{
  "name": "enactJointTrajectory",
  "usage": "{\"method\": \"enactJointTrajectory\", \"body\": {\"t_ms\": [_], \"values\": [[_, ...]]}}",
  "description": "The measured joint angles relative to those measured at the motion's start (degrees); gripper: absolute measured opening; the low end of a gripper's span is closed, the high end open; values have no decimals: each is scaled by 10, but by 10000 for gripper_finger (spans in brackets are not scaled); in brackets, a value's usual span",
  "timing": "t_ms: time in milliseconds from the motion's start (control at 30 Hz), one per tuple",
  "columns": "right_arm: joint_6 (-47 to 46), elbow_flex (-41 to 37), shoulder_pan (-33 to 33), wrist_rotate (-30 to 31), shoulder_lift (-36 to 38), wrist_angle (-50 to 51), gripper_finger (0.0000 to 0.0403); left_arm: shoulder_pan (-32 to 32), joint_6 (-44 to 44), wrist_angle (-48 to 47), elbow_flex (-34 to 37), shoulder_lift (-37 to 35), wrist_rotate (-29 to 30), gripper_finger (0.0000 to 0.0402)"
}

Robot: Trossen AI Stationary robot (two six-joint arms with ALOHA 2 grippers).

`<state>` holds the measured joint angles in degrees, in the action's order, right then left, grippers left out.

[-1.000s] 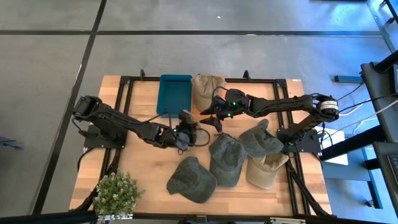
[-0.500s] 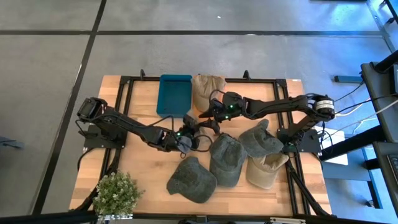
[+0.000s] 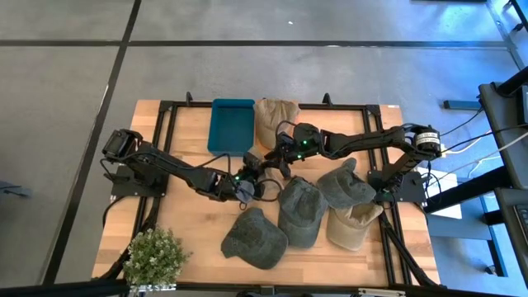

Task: Pick & Place hat
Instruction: Put the left brown cap into the orange bin

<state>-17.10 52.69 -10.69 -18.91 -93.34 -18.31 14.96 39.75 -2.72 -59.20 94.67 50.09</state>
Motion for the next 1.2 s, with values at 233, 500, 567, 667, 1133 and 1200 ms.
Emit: {"method": "enactJointTrajectory", "body": {"t_ms": [233, 500, 567, 667, 1133, 1200], "values": [[42, 0, 0, -6, 0, -1, 27, 0, -15, -2, 0, 0, -7, 11], [41, 0, 0, 1, -1, -2, 33, 1, -20, -26, 0, -4, -68, 54], [43, 0, -1, 1, 1, -2, 31, 3, -12, -35, 0, -7, -99, 68], [57, 0, -5, 1, 8, 0, 31, 4, -15, -37, 0, -21, -106, 82], [331, 156, -4, -1, 107, 337, 31, -80, -255, -188, 0, -210, -344, 83], [407, 209, -1, 33, 104, 413, 31, -100, -269, -189, 0, -223, -357, 84]]}}
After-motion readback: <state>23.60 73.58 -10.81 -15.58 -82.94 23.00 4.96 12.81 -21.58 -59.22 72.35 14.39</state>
